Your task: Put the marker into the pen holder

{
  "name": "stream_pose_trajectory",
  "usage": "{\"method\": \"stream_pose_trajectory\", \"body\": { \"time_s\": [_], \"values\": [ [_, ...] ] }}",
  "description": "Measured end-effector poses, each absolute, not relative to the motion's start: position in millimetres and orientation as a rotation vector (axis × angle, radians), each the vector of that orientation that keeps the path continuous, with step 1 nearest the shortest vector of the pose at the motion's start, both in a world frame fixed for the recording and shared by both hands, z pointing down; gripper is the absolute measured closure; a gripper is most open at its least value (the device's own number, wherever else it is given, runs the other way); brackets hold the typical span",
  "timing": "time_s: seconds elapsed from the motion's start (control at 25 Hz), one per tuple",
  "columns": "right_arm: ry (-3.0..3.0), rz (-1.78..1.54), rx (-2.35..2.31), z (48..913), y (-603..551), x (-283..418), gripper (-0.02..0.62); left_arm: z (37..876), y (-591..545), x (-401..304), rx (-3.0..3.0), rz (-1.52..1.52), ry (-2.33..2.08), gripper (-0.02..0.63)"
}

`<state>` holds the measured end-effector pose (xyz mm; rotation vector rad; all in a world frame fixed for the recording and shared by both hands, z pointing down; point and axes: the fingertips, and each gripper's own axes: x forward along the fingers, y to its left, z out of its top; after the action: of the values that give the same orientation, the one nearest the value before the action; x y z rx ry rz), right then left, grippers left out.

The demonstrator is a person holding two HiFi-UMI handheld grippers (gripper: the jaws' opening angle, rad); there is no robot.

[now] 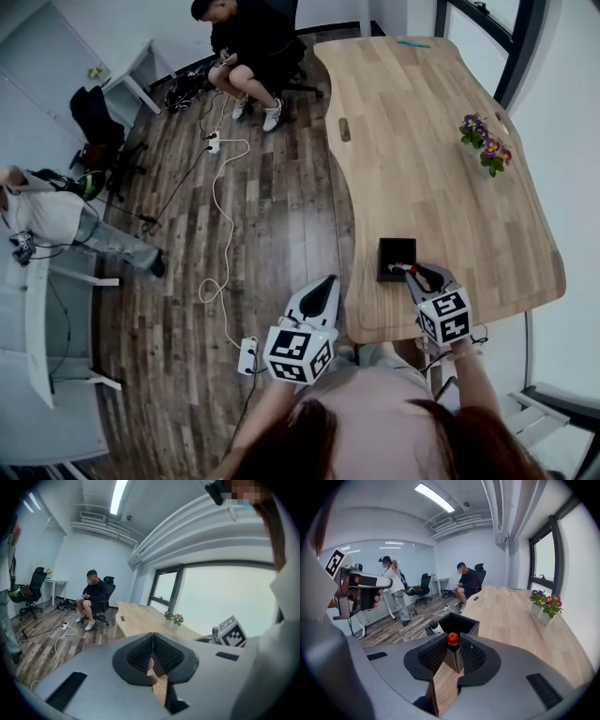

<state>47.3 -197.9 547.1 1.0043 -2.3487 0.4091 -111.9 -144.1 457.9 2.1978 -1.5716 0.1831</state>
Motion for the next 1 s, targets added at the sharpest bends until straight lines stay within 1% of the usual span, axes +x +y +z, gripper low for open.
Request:
{"method": "stream_pose_trajectory", "body": {
  "time_s": [0.4, 1.0],
  "values": [
    [-2.367, 0.398, 1.050, 537.1, -200.2, 48.7, 0.511, 456.2, -143.0, -111.8, 2.214, 0.180, -1.558, 0.606],
    [-2.365, 0.323, 1.275, 501.3, -177.6, 48.7, 0.514, 444.0, -136.3, -119.5, 2.335, 0.175, -1.475, 0.606]
  ]
}}
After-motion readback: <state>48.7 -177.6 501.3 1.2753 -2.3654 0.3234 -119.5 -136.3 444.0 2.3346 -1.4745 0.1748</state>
